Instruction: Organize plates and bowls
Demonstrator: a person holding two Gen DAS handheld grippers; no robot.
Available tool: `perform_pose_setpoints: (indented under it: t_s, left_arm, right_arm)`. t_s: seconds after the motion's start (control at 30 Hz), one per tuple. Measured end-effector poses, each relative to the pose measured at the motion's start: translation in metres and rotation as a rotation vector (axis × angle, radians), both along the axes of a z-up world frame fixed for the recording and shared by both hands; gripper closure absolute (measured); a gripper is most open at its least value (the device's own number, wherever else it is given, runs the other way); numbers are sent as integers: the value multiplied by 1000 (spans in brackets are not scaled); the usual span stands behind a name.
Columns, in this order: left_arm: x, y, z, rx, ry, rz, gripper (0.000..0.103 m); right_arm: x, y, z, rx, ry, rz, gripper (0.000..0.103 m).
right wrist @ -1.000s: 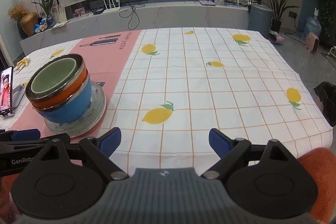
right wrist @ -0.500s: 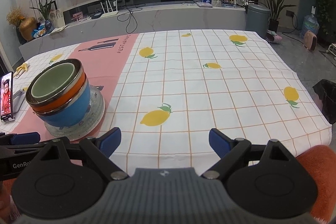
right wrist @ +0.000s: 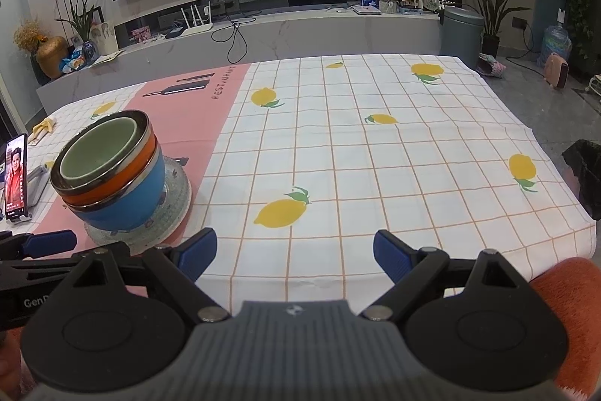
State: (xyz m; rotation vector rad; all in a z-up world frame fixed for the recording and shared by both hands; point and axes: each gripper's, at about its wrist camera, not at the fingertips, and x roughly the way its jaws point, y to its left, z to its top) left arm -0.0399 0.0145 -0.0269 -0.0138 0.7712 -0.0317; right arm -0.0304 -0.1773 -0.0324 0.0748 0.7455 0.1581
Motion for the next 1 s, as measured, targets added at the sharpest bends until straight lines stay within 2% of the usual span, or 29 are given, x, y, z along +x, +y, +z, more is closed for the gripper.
perform_pose_setpoints:
  t_s: [1.0]
  left_arm:
    - [5,-8,7,-10,-14,-36,20]
  right_arm:
    - [-1,-10,2,18,4,-54,14]
